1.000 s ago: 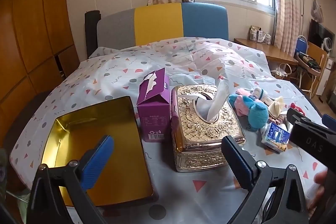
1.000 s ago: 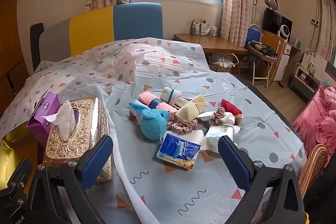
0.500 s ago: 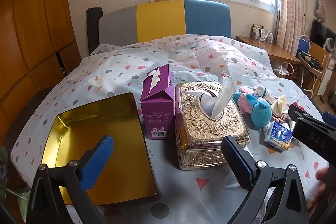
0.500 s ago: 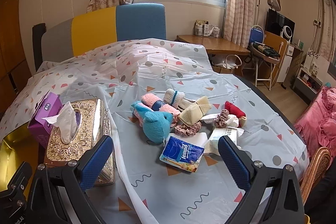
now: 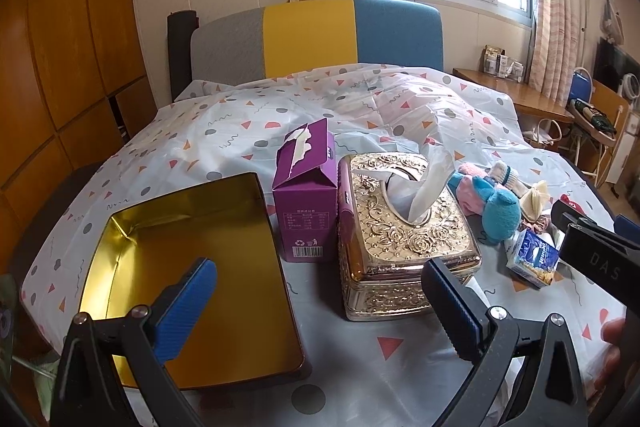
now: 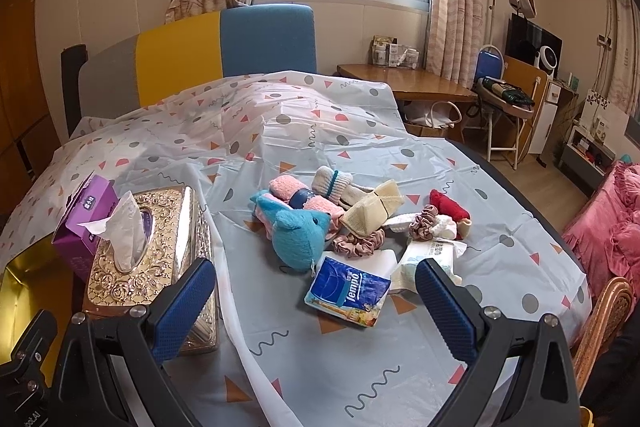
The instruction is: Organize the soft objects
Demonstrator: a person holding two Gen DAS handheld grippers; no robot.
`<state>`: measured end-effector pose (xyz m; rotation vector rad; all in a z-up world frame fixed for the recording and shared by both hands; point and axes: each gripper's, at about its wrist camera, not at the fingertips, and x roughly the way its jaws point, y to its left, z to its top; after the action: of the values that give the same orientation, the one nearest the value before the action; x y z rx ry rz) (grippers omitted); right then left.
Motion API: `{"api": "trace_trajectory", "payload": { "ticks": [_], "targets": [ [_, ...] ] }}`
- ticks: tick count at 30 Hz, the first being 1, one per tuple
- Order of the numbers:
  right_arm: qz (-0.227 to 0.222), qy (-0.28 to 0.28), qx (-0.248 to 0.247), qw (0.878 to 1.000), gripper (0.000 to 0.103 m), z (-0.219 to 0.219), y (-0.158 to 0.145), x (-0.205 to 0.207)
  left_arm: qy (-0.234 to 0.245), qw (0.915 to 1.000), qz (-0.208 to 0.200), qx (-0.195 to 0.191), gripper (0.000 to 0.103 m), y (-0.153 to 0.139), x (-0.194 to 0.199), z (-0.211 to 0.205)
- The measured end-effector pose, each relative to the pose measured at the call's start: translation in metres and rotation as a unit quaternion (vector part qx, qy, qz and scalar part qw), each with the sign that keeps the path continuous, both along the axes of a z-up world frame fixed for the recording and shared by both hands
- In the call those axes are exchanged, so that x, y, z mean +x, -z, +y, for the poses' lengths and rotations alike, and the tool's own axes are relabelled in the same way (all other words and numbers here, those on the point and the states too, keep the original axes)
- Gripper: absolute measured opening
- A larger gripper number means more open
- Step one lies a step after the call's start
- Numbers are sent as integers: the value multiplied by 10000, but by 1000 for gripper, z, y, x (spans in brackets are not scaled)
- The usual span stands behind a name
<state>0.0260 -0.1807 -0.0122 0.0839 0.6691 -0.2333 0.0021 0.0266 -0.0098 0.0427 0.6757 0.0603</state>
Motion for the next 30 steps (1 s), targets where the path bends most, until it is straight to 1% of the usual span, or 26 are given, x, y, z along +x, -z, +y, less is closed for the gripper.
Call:
{"api": "trace_trajectory", "payload": {
  "ticks": [12,21,23,24,27,30],
  "targets": [
    [-19,-5,-46,10000,102,-7,1,7,6,10000,30,6,103,1,0,1],
    [-124,77,-20,9999,102,-32,-4,12,85,9999,59,-29,103,3,-2,-3],
    [-151,81,61,9998,102,-41,-6,14,143,9999,70,-30,103,3,-2,-5],
    [-162,110,120,9997,102,-47,-7,16,215,9997,79,-82,103,3,-2,-5],
    [-198,243,332,9990,102,-71,-9,21,535,9977,103,-409,103,1,-4,-4],
    [-210,444,546,9973,102,-99,-7,28,901,9931,188,-730,103,-1,-5,-7]
  ]
}}
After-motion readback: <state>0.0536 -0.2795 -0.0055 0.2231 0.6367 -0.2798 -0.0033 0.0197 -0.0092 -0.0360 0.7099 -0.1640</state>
